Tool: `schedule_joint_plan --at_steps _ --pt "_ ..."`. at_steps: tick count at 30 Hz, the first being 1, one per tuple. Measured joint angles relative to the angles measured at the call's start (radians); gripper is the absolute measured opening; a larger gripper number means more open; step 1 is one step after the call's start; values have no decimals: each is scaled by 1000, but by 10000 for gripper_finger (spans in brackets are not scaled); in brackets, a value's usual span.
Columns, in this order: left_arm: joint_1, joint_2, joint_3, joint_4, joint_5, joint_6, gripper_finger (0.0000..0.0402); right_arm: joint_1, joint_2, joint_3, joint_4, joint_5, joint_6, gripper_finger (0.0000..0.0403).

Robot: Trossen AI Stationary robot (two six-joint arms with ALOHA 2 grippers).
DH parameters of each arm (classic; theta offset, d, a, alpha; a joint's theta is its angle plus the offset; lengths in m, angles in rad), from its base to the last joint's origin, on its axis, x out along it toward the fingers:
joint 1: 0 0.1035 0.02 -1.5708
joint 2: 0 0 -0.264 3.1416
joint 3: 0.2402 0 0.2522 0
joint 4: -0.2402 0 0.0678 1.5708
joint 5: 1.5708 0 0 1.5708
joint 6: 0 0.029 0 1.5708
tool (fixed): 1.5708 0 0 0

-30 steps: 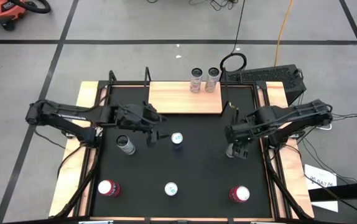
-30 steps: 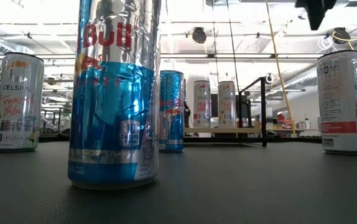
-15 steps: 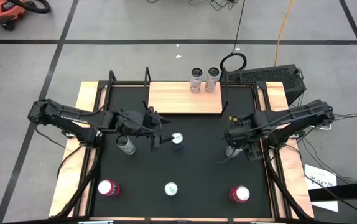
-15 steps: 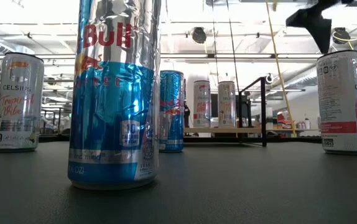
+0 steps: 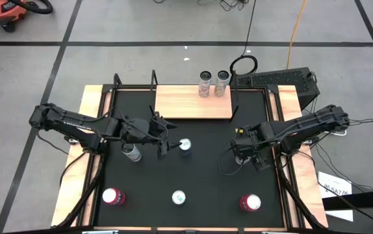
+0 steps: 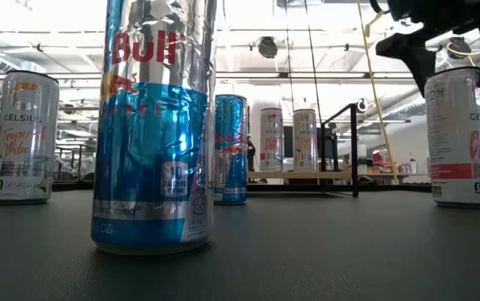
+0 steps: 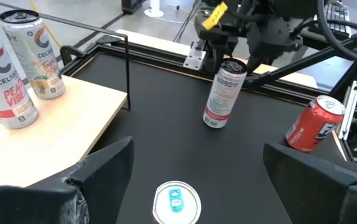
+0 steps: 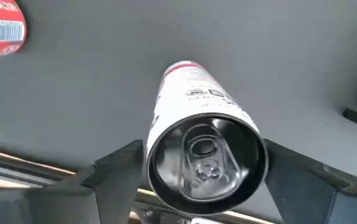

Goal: Place canned beverage on shelf
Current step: Move the right white soda can to the center of the table

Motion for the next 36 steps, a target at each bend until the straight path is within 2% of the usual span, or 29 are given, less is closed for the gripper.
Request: schedule_joint_plan --at_steps 6,13,17,26,31,36 --pt "0 0 0 0 0 0 357 -12 0 -26 2 -4 9 289" --pt "1 0 0 -1 0 1 357 -32 0 -26 37 -20 90 235" --pt "4 0 0 -1 8 7 357 -48 0 -23 70 -51 175 234" --pt "27 -1 1 0 105 107 357 -147 13 74 241 -50 411 238" --pt "67 -1 21 -5 145 169 357 -207 81 139 304 -16 511 239" --pt "98 -1 48 -44 177 220 357 -224 178 186 246 0 584 239"
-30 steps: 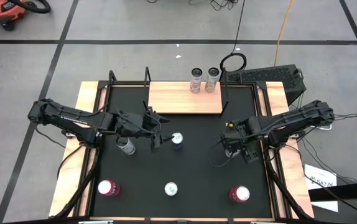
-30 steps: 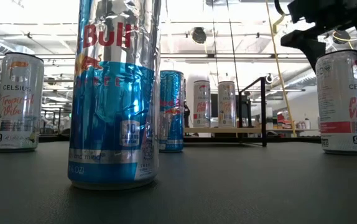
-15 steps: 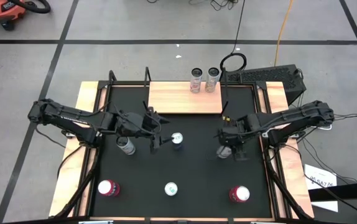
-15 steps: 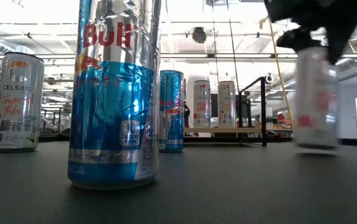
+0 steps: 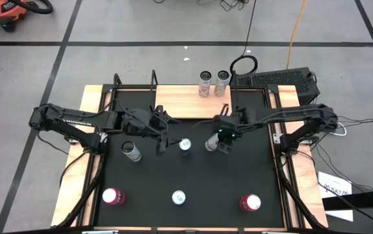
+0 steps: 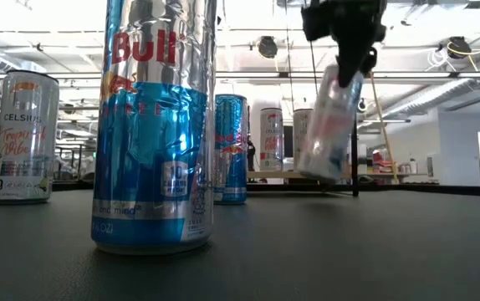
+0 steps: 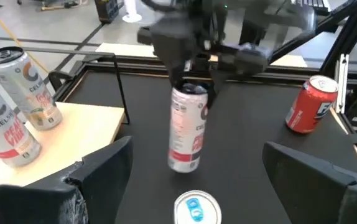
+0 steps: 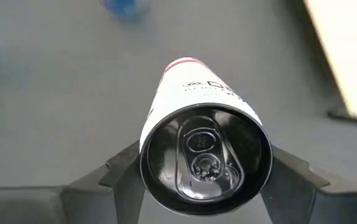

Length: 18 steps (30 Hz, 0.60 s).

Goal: Place canned beverage on shelf
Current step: Move the right white soda can to the center of the table

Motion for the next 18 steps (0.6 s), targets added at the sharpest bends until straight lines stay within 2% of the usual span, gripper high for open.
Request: schedule_joint_plan --at_steps 8,15,18 --pt "4 0 10 -117 8 27 357 43 96 56 -252 -33 44 241" --pt "4 0 10 -127 8 20 357 62 104 62 -244 -27 79 242" --pt "4 0 10 -147 7 20 357 63 99 62 -225 -28 142 254"
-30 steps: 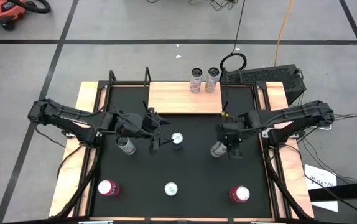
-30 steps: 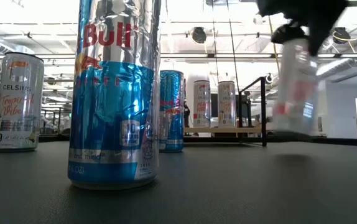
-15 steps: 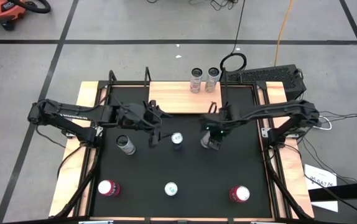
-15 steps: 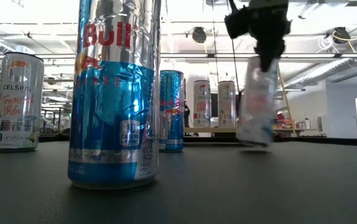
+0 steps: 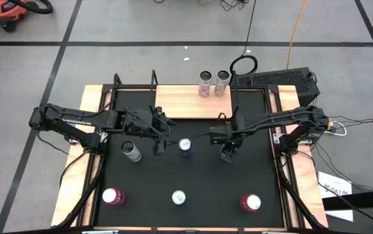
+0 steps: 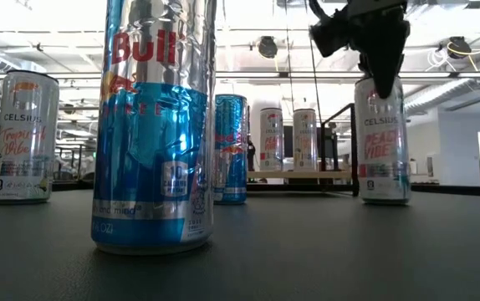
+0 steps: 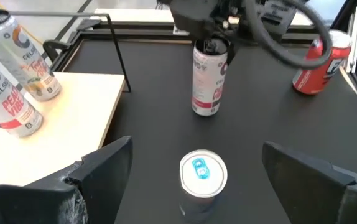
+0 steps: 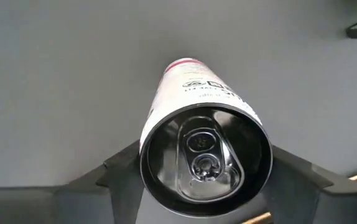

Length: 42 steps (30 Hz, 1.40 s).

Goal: Place canned beverage on shelf
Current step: Move the right white soda can to the center of the table, then put the right orange soda can on the shelf

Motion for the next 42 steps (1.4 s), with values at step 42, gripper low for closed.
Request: schedule_joint_plan --at_steps 42 --pt "-104 0 0 466 -3 -3 357 856 -130 0 160 155 617 352"
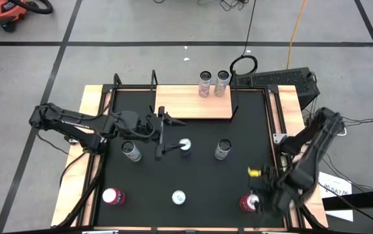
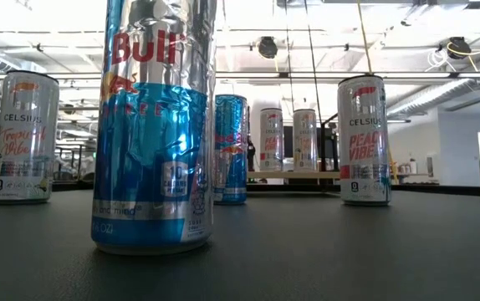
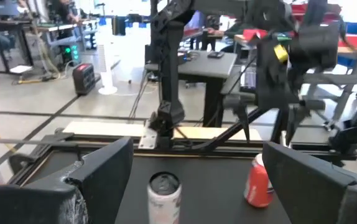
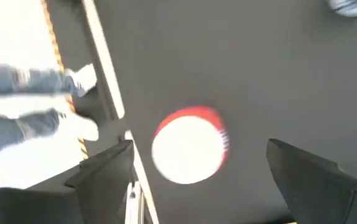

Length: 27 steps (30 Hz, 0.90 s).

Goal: Place canned beverage on shelf
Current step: Put the right orange soda can on the shelf

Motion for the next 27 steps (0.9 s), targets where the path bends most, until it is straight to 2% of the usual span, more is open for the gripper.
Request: schedule_joint_plan --at_steps 6,11,17,22,27 --pt "-35 12 0 16 -53 -1 357 76 127 -2 -13 -21 45 352" --pt "-51 31 -2 14 -94 -7 357 100 174 -2 -57 17 100 352" --pt "-56 56 -1 23 -107 -53 357 99 207 -1 -101 45 142 352" --pt "-63 61 -1 32 -107 -53 357 99 200 -2 -72 84 152 353" --pt "-63 61 -1 35 -108 -52 357 97 200 -20 -54 85 156 369"
